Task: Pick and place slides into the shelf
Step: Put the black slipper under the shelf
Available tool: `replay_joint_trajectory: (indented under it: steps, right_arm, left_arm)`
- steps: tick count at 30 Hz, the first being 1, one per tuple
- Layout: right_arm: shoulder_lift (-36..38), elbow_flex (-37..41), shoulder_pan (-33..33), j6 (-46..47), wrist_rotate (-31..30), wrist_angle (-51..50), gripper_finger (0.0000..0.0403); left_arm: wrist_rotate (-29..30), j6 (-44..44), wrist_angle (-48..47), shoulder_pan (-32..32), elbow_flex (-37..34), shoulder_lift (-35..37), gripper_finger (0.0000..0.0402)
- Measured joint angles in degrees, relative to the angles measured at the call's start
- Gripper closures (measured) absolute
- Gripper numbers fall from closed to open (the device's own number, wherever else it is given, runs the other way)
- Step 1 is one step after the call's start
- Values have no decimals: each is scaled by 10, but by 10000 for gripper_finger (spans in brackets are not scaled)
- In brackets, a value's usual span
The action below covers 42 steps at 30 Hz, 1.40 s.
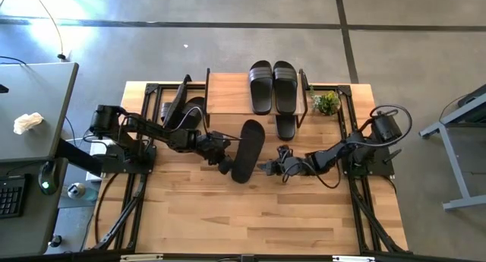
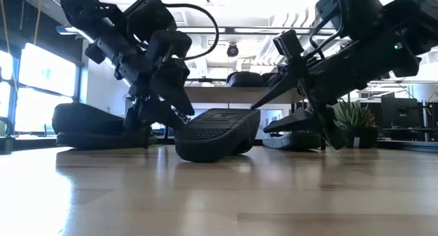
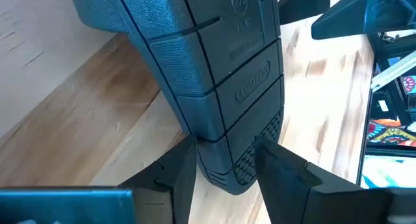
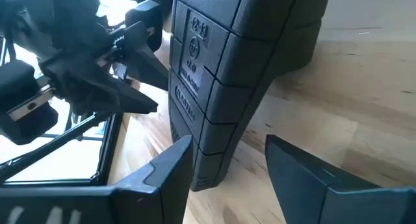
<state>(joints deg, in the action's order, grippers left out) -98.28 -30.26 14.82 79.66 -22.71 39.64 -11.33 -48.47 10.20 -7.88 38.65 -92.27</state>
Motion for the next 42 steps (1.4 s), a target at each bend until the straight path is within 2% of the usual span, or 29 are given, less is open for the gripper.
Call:
replay_joint_trajectory:
  steps: [13, 20, 26, 33, 37, 42]
  right_arm:
    - [-2, -15, -30, -23, 54, -1, 222]
    - [-73, -61, -38, -17, 67, -6, 222]
    - [-103, -93, -24, -40, 30, 4, 222]
    - [-106, -112, -29, -71, 28, -6, 225]
    - [-106, -118, -25, -82, 19, -3, 254]
    - [-106, -118, -9, -88, 0, 0, 317]
  left_arm:
    - [2, -30, 36, 0, 0, 0, 263]
    - [2, -33, 28, 0, 0, 0, 263]
    - [3, -46, 13, 6, 0, 0, 263]
    - [22, -45, 8, 25, 0, 0, 263]
    - [23, -45, 3, 28, 0, 0, 263]
    - [-4, -46, 3, 27, 1, 0, 263]
